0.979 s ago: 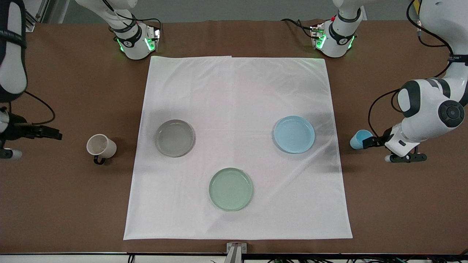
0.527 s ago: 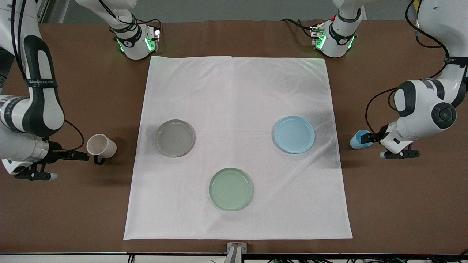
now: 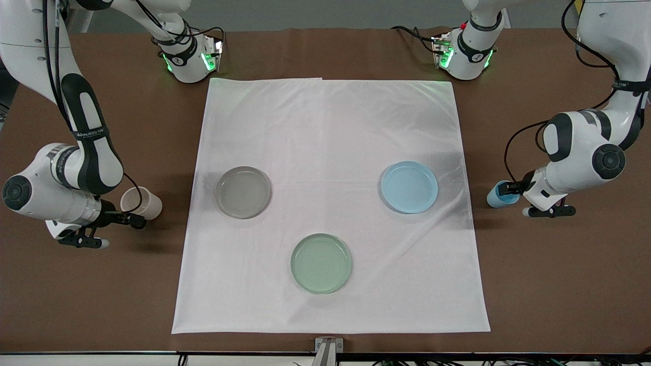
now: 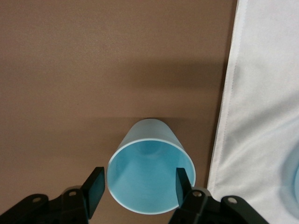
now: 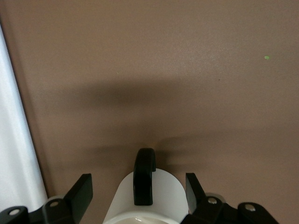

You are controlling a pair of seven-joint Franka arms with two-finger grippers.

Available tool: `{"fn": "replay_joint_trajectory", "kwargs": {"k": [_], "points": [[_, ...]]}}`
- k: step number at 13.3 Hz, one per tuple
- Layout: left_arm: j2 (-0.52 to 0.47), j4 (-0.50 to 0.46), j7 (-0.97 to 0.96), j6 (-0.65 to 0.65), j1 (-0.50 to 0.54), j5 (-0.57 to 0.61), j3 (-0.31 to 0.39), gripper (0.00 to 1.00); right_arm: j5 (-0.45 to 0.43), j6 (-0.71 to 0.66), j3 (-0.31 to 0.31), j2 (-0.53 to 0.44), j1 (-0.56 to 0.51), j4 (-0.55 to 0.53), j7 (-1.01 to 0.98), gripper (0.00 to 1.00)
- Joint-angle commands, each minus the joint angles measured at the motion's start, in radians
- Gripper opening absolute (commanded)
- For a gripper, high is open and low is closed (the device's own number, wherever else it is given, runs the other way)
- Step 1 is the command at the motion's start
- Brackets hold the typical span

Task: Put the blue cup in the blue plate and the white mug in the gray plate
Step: 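Carry the blue cup over the blue plate while the right gripper carries the mug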

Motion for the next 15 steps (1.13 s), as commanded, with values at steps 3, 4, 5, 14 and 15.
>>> {"fn": "replay_joint_trajectory", "kwargs": {"k": [3,4,5,14,15], "points": [[0.012,-0.009,0.011,0.013,0.018,0.016,-0.002,0.63,0.018,0.005,0.000,-0.002,0.005,-0.016,0.010,0.61],[0.013,-0.009,0.011,0.013,0.018,0.016,-0.002,0.57,0.018,0.006,0.000,-0.001,0.005,-0.016,0.010,0.59],[0.013,-0.009,0.011,0.012,0.018,0.016,-0.002,0.51,0.018,0.006,0.000,0.004,0.005,-0.016,0.010,0.56],[-0.056,0.022,-0.017,-0.065,0.010,0.006,-0.079,0.00,0.016,-0.137,0.004,-0.024,0.057,0.063,0.076,0.00],[-0.071,0.031,-0.037,-0.094,0.009,0.003,-0.111,0.00,0.015,-0.193,0.007,-0.040,0.089,0.077,0.151,0.00]]}}
